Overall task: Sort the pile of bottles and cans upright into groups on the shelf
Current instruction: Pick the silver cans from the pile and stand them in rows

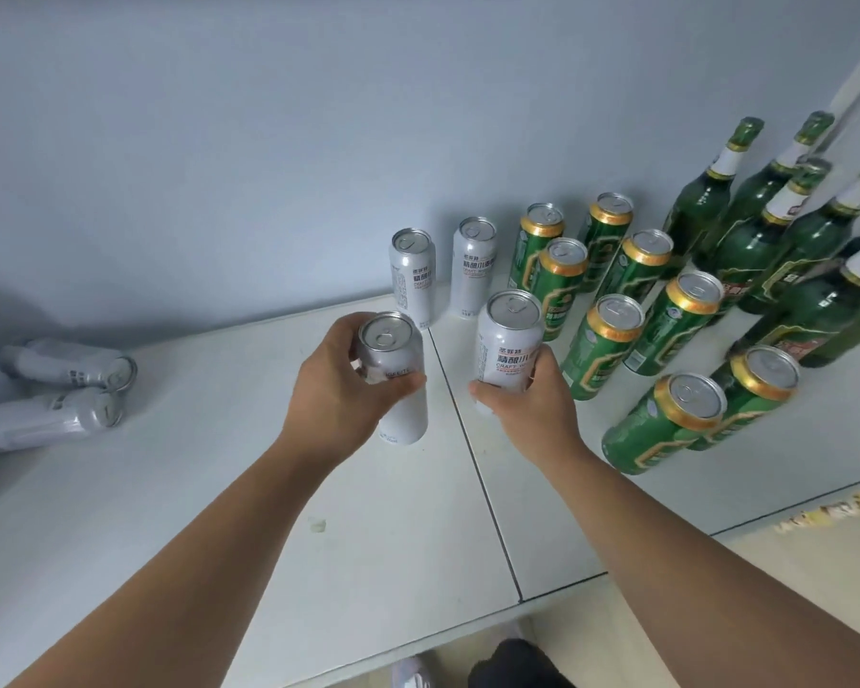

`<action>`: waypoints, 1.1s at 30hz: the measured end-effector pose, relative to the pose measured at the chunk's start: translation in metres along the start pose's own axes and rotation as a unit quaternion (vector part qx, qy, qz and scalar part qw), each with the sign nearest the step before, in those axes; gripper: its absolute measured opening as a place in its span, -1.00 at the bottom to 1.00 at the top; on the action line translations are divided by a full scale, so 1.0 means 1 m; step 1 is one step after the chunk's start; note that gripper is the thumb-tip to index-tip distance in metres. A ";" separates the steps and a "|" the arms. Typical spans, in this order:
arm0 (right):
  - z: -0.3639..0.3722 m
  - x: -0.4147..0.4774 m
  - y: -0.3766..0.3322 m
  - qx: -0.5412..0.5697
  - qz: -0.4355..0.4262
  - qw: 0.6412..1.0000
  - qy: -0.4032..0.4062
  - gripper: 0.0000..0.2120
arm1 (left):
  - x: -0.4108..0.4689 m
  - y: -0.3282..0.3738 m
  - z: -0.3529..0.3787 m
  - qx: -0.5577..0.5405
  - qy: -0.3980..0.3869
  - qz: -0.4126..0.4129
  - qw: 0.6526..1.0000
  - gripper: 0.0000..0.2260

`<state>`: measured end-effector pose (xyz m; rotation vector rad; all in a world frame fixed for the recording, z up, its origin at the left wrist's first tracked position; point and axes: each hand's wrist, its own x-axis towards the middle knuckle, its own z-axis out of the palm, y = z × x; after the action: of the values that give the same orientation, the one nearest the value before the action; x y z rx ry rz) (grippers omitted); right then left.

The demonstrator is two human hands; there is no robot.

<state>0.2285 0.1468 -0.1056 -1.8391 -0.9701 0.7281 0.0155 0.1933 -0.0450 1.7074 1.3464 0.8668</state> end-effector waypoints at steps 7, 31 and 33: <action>0.010 0.055 0.016 0.000 0.026 1.000 0.007 -0.44 | 0.050 -0.008 0.036 0.039 -0.008 -0.020 0.999 -0.47; 0.044 0.126 0.039 0.014 0.018 0.999 -0.034 -0.39 | 0.118 -0.023 0.069 0.040 -0.028 -0.015 0.999 -0.44; 0.043 0.125 0.040 0.014 0.019 0.999 -0.038 -0.37 | 0.118 -0.024 0.069 0.032 -0.027 -0.012 0.999 -0.43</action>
<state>0.2714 0.2610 -0.1703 -1.8216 -0.9713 0.8351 0.0895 0.3006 -0.0927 1.7462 1.3692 0.7661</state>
